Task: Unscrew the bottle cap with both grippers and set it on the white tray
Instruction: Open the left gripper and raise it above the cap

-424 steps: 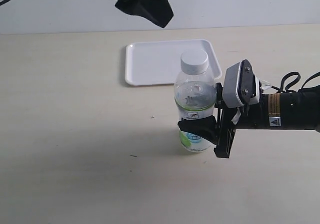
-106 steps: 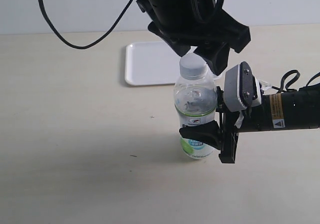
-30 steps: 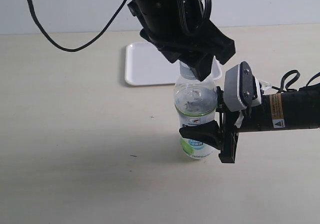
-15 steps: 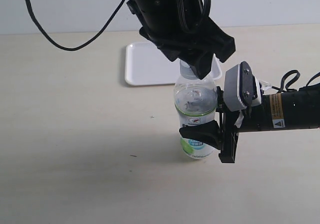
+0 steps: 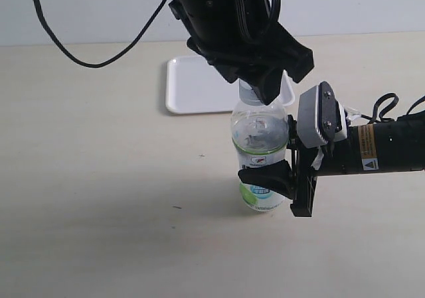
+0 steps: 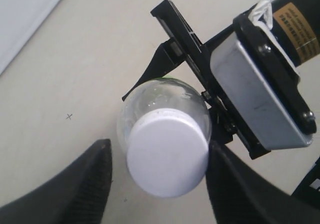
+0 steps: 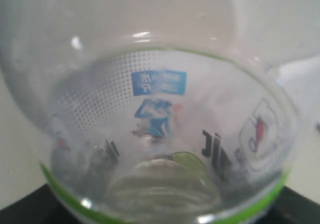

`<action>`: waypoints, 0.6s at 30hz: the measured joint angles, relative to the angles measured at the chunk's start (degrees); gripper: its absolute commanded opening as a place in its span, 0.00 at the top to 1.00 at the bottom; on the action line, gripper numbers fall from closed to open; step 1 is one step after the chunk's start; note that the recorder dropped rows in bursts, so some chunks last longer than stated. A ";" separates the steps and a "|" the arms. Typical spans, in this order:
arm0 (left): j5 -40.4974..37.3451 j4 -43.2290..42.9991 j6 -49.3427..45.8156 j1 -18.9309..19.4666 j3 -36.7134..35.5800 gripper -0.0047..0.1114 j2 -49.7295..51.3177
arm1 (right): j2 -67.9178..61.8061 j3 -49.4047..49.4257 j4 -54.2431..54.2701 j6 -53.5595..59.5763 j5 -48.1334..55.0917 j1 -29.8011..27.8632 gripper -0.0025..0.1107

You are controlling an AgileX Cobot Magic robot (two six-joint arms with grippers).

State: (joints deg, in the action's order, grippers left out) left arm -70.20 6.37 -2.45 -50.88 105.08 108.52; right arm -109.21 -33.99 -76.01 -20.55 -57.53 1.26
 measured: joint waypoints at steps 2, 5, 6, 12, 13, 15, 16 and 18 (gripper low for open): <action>0.02 0.63 0.00 0.00 0.00 0.72 0.00 | 0.00 0.00 0.00 -0.11 0.00 0.00 0.98; 0.02 0.96 0.00 0.00 0.00 0.89 0.00 | 0.00 -0.09 0.00 -0.11 0.10 0.00 0.98; 0.02 1.05 0.00 0.00 0.00 0.95 0.00 | 0.00 -0.09 0.00 -0.11 0.10 0.00 0.98; 0.02 1.05 3.83 0.00 0.00 0.96 0.00 | 0.00 -0.09 0.00 -0.11 0.10 0.00 0.98; 0.02 1.05 4.91 0.00 0.00 0.96 0.00 | 0.00 -0.09 0.00 -0.11 0.10 0.00 0.98; 0.02 1.05 8.21 0.00 0.00 0.96 0.00 | 0.00 -0.09 0.00 -0.11 0.10 0.00 0.98; 0.02 1.05 9.73 0.00 0.00 0.96 0.00 | 0.00 -0.09 0.00 -0.11 0.10 0.00 0.98; 0.02 1.05 14.17 0.00 0.00 0.96 0.00 | 0.00 -0.09 0.00 -0.11 0.10 0.00 0.98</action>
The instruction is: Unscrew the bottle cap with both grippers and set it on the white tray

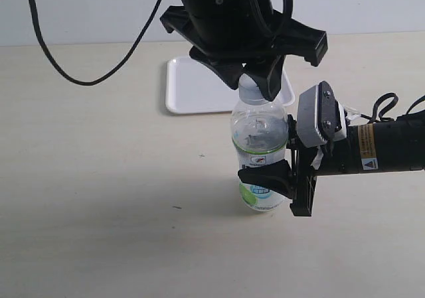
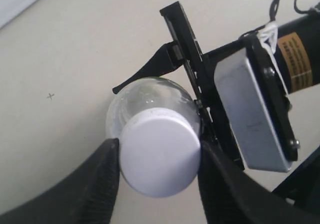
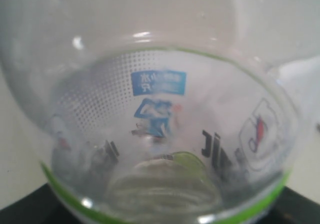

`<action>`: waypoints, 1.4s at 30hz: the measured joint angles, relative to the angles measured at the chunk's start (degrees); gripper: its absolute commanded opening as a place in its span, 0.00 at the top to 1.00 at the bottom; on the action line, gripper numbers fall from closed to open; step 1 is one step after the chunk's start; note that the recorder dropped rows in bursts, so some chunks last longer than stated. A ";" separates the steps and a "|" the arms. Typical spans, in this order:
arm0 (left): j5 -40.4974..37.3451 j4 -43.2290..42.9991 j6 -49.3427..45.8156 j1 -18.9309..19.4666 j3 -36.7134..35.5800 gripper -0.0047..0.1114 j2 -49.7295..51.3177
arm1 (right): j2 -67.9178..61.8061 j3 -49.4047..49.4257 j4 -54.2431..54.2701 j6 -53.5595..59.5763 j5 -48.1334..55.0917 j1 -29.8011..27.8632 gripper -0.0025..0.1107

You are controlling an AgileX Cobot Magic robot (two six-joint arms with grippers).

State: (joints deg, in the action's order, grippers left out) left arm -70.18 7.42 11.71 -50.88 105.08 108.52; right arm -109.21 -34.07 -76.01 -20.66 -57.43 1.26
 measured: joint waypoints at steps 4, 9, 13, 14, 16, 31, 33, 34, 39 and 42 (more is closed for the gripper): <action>0.00 0.00 8.59 0.00 0.00 0.96 0.00 | 0.00 -0.03 0.00 0.00 0.12 0.00 0.98; 0.50 0.00 20.48 0.00 0.00 0.96 0.00 | 0.00 -0.13 0.00 -0.11 0.12 0.00 0.98; 1.49 0.00 29.15 0.00 0.00 0.96 0.00 | 0.00 -0.13 0.21 -0.69 0.23 0.00 0.98; 1.59 0.00 30.42 0.00 0.00 0.96 0.00 | 0.00 -0.13 0.21 -0.69 0.23 0.00 0.98; 1.94 0.00 31.70 0.00 0.00 0.96 0.00 | 0.00 -0.13 0.30 -0.81 0.34 0.00 0.98; 1.15 -2.08 27.32 0.00 0.00 0.20 0.00 | 0.00 -0.13 0.43 -0.91 0.34 0.00 0.98; 0.78 -2.98 23.31 0.00 0.00 0.09 0.00 | 0.00 -0.13 0.21 -0.91 0.34 0.00 0.98; 0.63 -3.13 21.32 0.00 0.00 0.05 0.00 | 0.00 -0.13 0.21 -0.91 0.34 0.00 0.98; 0.54 -3.47 10.47 0.00 0.00 0.06 0.10 | 0.00 -0.13 0.10 -0.80 0.34 0.00 0.98; 0.50 -3.47 5.19 0.00 0.00 0.06 0.10 | 0.00 -0.13 0.10 -0.80 0.34 0.00 0.98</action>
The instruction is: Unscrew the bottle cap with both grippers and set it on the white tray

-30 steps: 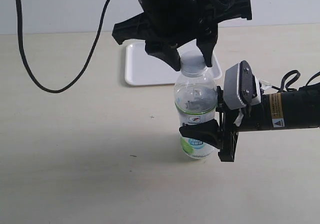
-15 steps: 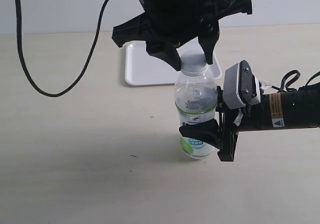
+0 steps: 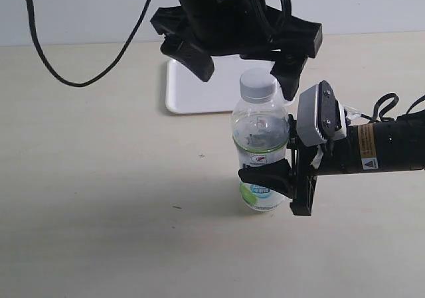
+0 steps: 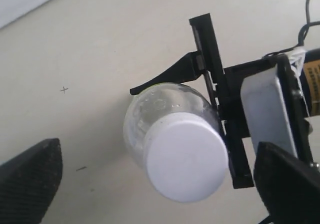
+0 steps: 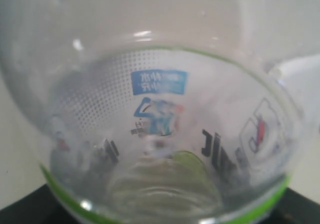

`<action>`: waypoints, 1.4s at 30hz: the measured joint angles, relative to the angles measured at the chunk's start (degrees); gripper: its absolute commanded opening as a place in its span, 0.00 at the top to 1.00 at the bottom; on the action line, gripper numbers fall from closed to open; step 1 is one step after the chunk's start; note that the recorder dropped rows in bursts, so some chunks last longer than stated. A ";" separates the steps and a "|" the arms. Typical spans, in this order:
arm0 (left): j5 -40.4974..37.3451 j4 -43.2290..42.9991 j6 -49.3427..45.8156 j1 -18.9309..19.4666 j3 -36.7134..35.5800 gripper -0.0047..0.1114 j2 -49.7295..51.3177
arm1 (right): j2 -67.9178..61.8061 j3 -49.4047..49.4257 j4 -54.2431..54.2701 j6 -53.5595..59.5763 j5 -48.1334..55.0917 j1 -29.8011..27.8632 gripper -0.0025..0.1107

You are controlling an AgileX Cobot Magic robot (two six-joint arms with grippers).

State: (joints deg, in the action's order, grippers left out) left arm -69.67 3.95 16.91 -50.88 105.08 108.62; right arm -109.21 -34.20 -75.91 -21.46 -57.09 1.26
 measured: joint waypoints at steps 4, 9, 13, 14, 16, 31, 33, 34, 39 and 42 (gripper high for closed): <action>0.00 0.00 -6.40 0.00 0.00 0.06 0.00 | 0.00 0.00 0.00 0.00 0.00 0.00 0.98; -0.10 0.00 -11.00 0.00 0.00 0.06 0.00 | 0.00 0.00 0.00 0.11 0.00 0.00 0.98; 0.01 0.00 -11.55 0.00 0.00 0.08 0.00 | 0.00 0.00 0.00 0.11 0.00 0.00 0.98; 0.16 0.00 -11.55 0.00 0.00 0.09 0.00 | 0.00 0.00 0.00 0.11 0.00 0.00 0.98; 0.91 0.00 -11.18 0.00 0.00 0.13 0.00 | 0.00 0.00 0.00 0.11 0.00 0.00 0.98; 2.37 3.43 -9.56 0.00 0.00 0.35 0.10 | 0.00 0.00 0.00 -0.59 0.11 0.00 0.98; 2.47 4.15 -9.44 0.00 0.00 0.35 0.10 | 0.00 0.00 0.00 -0.59 0.11 0.00 0.98; 2.47 4.28 -9.44 0.00 0.00 0.35 0.21 | 0.00 0.00 0.00 -0.59 0.11 0.00 0.98; 2.52 4.60 -8.99 0.00 0.00 0.35 0.21 | 0.00 0.00 0.00 -0.59 0.11 0.00 0.98; 2.52 4.74 -8.61 0.00 0.00 0.37 0.21 | 0.00 0.00 0.00 -0.70 0.11 0.00 0.98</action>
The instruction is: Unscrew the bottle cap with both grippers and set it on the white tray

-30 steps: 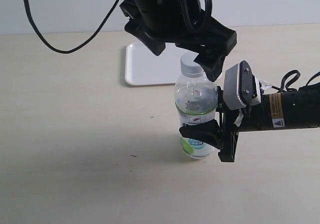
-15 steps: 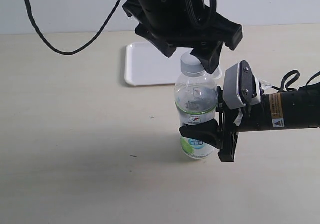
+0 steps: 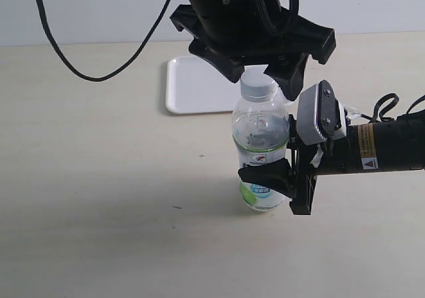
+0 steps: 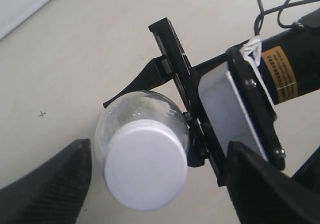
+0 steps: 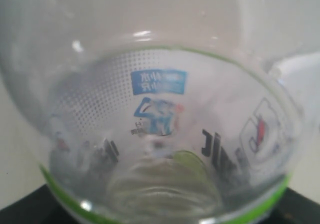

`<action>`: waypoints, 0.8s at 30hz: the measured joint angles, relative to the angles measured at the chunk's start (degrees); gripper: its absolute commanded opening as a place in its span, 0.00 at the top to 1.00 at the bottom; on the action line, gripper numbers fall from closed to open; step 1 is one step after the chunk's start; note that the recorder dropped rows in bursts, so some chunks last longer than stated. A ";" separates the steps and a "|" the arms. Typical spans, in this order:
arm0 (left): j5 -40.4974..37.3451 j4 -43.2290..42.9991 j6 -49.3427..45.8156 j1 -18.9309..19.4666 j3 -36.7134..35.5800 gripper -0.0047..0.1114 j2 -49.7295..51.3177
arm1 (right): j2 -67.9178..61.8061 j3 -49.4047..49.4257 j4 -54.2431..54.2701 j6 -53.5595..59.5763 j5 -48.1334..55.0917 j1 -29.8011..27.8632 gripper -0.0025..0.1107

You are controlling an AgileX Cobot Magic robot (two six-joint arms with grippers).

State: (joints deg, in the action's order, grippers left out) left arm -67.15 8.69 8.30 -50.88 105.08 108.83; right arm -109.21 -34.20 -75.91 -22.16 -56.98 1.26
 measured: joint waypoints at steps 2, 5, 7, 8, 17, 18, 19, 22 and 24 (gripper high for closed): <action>0.00 0.00 0.12 0.00 0.00 0.44 0.00 | 0.00 0.00 0.00 0.00 0.00 0.00 0.98; 0.00 0.12 0.26 0.00 0.00 0.57 0.00 | 0.00 0.00 0.00 0.00 0.00 0.00 0.98; -0.22 -0.53 0.26 0.00 0.00 0.65 0.00 | 0.00 0.00 0.00 0.00 0.00 0.00 0.98; -0.22 -0.64 0.26 0.13 0.00 0.69 0.08 | 0.00 0.00 0.00 0.00 0.00 0.00 0.98; -0.40 -0.64 0.47 0.11 0.00 0.96 0.08 | 0.00 0.00 0.00 0.00 0.00 0.00 0.98; -0.49 -0.64 0.72 0.11 0.00 0.96 0.08 | 0.00 0.00 0.00 0.00 0.00 0.00 0.98; -0.53 -0.64 1.35 0.11 0.00 0.96 0.08 | 0.00 0.00 0.00 0.11 0.00 0.00 0.98; -0.77 -0.75 3.55 0.11 0.00 0.96 0.08 | 0.00 0.00 0.00 0.11 0.00 0.00 0.98; -0.77 -0.75 5.48 0.11 0.00 0.96 0.08 | 0.00 0.00 0.00 0.11 0.00 0.00 0.98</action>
State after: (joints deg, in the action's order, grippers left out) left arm -67.92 7.94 13.78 -50.77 105.08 108.91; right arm -109.21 -34.20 -75.91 -22.04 -56.98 1.26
